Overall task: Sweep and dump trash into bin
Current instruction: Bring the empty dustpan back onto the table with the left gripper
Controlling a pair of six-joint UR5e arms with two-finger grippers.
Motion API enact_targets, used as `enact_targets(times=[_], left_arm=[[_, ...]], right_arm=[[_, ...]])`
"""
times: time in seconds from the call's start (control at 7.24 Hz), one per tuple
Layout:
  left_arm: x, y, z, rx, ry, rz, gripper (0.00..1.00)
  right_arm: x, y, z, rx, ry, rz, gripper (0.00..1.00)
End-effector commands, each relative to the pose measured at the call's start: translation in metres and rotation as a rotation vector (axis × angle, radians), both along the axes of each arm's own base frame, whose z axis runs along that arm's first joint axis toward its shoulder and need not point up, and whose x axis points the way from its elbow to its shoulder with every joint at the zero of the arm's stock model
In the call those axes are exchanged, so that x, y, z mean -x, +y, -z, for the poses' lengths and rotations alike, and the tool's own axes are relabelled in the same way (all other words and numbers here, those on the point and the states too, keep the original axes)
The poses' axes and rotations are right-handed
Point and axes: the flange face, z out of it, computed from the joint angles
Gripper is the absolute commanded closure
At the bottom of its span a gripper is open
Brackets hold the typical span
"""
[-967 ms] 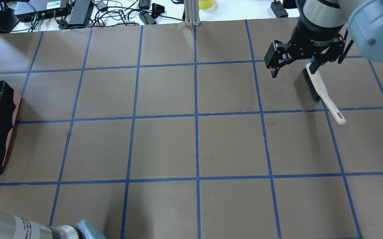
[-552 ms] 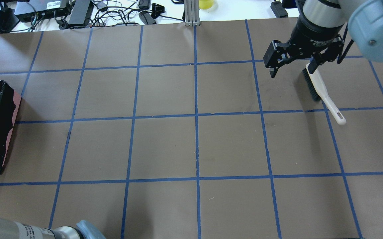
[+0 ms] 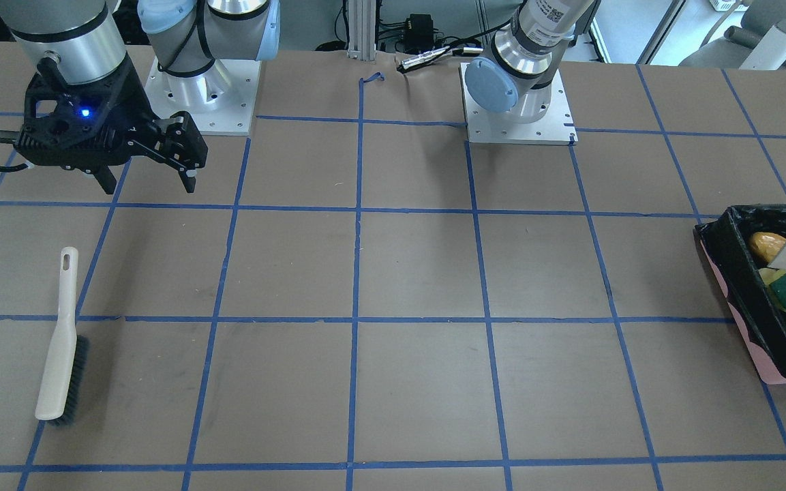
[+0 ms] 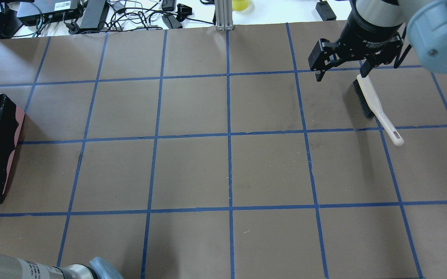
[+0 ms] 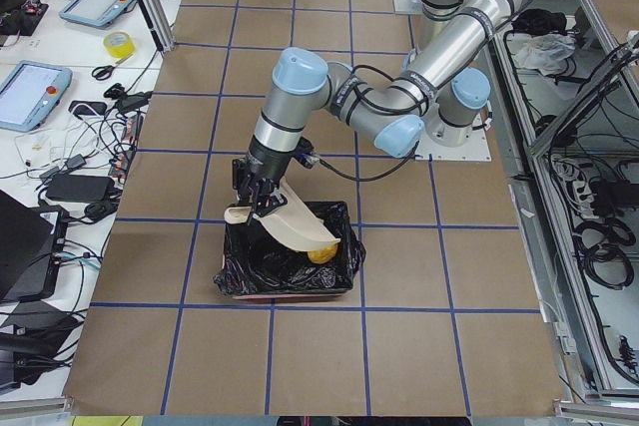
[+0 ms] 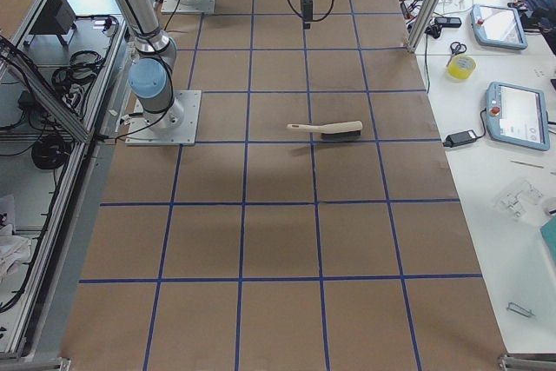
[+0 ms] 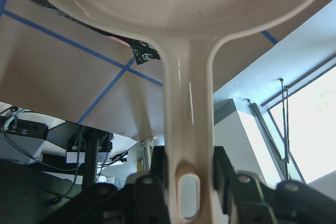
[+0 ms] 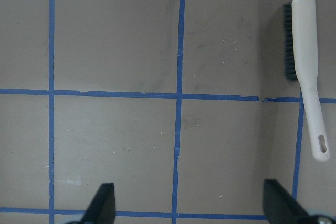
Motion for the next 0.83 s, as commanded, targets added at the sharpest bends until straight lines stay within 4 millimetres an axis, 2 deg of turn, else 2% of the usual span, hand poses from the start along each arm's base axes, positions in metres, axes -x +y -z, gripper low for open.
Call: enact_targets(times=[0.0,0.14,0.28,0.41,0.69], left_arm=[[0.032,-0.037,-0.005,-0.033,0.172,-0.165,1.0],[0.075,-0.063,0.005,-0.049,0.223,-0.228,1.0],[0.11,-0.081,0.014,-0.055,0.261,-0.274,1.0],[0.137,-0.099,0.028,-0.045,0.303,-0.341,1.0],[0.218,-0.136,0.059,-0.042,0.387,-0.52,1.0]], right_arm=[[0.0,0.001,-0.001,0.001,0.001,0.002,0.0],[0.0,0.001,0.001,-0.005,0.002,0.0,0.0],[0.0,0.001,0.001,-0.007,0.001,0.0,0.0],[0.0,0.001,0.001,-0.008,0.002,0.002,0.0],[0.0,0.001,0.001,-0.008,0.002,0.0,0.0]])
